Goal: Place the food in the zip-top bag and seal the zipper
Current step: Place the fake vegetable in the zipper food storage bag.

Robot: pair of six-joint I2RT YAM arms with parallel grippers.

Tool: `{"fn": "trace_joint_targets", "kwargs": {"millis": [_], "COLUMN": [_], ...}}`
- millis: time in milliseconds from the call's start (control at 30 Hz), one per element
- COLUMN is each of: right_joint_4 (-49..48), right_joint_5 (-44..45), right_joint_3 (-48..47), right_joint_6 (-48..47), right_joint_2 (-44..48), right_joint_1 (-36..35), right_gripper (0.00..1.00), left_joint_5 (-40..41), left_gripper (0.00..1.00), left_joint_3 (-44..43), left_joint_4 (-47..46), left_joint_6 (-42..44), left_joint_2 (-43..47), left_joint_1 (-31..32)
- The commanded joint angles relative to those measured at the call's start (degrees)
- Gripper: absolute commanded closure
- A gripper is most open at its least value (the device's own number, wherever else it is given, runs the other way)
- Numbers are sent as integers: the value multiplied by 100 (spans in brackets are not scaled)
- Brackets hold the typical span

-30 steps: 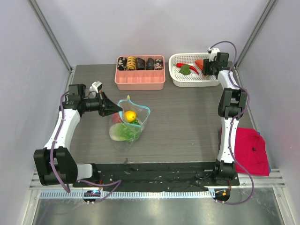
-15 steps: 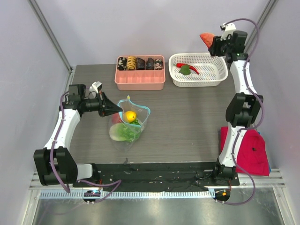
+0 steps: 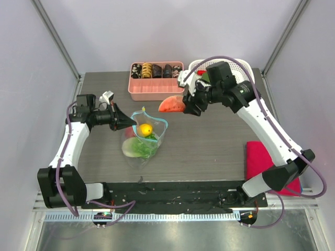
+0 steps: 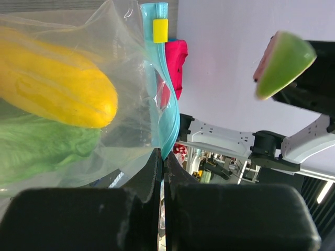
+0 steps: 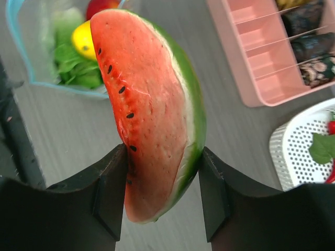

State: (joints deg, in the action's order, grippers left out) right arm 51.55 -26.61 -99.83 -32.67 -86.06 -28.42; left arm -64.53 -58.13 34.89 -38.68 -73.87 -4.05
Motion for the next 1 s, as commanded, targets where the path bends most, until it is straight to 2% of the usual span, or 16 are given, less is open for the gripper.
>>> {"fn": "trace_joint_targets", "kwargs": {"millis": [0, 200, 500, 800, 967], "right_joint_4": [681, 1217, 1331, 1165, 971], "right_joint_5": [779, 1052, 2124, 2424, 2406], "right_joint_3": [-18, -827, -1520, -2048, -2365], "right_joint_6": [-417, -117, 84, 541, 963], "right_joint_2": [20, -779, -1562, -2318, -2687], "right_joint_1": [-452, -1191, -2324, -2835, -2897], "right_gripper": [99, 99, 99, 99, 99], "left_joint_5": [-33, 28, 37, -50, -103], "left_gripper": [100, 100, 100, 100, 100], "left_joint_3": [-199, -383, -471, -463, -428], "left_joint_4": [70, 456, 650, 466, 395], "left_joint_6": [176, 571, 668, 510, 484], "left_joint_2": [285, 443, 435, 373, 347], "left_joint_1": [19, 115, 247, 291, 309]}}
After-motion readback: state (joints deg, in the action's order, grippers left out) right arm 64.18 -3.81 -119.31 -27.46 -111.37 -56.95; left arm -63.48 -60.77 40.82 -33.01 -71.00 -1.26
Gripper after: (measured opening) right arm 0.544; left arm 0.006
